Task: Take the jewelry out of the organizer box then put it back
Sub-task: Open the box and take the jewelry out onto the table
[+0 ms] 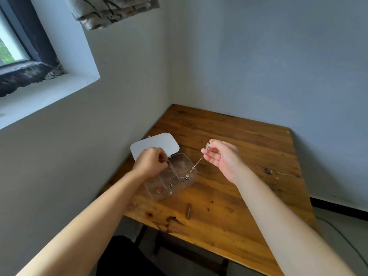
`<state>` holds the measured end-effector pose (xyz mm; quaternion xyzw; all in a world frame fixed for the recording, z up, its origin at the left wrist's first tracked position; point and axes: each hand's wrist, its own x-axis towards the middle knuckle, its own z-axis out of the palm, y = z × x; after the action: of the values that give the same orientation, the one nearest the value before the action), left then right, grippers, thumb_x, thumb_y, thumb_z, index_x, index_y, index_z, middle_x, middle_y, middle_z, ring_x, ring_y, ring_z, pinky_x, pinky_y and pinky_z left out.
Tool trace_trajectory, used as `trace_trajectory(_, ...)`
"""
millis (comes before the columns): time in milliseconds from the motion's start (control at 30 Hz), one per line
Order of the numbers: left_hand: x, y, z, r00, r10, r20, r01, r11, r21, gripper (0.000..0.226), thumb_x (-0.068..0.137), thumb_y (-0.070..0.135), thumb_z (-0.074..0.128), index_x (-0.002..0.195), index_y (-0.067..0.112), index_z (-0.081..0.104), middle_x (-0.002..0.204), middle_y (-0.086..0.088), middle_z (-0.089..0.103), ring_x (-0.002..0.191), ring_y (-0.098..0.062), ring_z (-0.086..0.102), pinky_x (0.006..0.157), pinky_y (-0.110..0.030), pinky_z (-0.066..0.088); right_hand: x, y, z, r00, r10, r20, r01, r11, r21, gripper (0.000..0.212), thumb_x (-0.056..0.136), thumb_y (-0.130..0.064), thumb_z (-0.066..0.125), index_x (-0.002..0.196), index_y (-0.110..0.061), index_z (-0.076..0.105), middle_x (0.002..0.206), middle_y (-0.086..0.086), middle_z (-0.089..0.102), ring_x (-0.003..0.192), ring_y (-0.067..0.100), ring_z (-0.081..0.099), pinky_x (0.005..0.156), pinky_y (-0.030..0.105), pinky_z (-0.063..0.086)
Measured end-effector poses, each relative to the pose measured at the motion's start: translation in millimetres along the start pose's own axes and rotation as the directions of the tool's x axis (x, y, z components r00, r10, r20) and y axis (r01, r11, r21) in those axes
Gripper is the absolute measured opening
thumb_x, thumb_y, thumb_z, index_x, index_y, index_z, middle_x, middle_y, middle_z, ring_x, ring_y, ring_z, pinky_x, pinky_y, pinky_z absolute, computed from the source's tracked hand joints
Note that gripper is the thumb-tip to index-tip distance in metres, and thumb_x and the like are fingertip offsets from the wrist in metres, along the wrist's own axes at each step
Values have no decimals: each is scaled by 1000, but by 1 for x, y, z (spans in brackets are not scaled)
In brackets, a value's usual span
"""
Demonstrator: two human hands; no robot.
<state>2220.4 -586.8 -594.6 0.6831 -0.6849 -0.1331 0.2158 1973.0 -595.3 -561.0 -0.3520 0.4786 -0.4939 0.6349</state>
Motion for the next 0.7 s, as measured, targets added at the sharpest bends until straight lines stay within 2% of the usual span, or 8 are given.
trace_trajectory(100,5,24,-9,996,-72,-56,43,915,-401,12,81,19,73,79,24,63,92,-1,76,86,-17,71,79,-36,58,0,-7,-10,1000,-3,-13,3,1000,6,6,95,-12,67,98,-6,68,99,15,71,91,24,76,89,40,61)
trace_trajectory(133,5,35,-10,995,-92,-33,60,842,-536,13,83,20,73,79,22,61,90,-4,77,86,-19,73,80,-39,59,0,-8,-16,1000,0,-24,0,1000,7,7,95,-12,67,98,-6,68,99,15,71,90,24,77,90,40,61)
trace_trajectory(233,-4,81,-2,991,-97,89,126,507,-853,12,90,10,68,86,12,57,91,-13,77,89,-26,75,86,-45,59,-12,-11,-52,995,-3,-98,5,1000,13,9,94,-10,67,103,-8,68,102,15,71,92,25,76,92,41,60)
trace_trajectory(300,-10,110,6,991,-71,114,133,379,-916,9,91,6,67,89,10,59,93,-16,76,88,-27,73,84,-44,59,-22,-10,-77,988,2,-154,-2,1000,-2,10,95,-12,66,104,-8,68,104,14,71,94,24,75,91,40,60)
trace_trajectory(367,-17,136,14,992,-36,121,126,329,-936,6,91,8,67,92,10,62,95,-16,75,88,-28,71,82,-40,59,-30,-6,-100,978,7,-206,-14,999,-31,12,96,-12,65,107,-8,68,106,13,70,98,25,74,90,39,60)
trace_trajectory(533,-25,179,34,987,33,157,138,332,-933,10,92,11,67,98,8,60,93,-17,73,81,-23,70,83,-39,60,-47,13,-151,944,38,-326,-61,996,-59,17,97,-9,62,114,-10,66,110,12,70,101,25,72,85,34,60)
trace_trajectory(700,-32,183,76,961,23,276,258,293,-921,10,89,9,68,92,12,59,88,-14,73,79,-22,68,81,-43,57,-58,42,-185,898,90,-430,-145,985,-96,17,98,-9,63,113,-13,68,109,9,71,98,23,72,84,36,61)
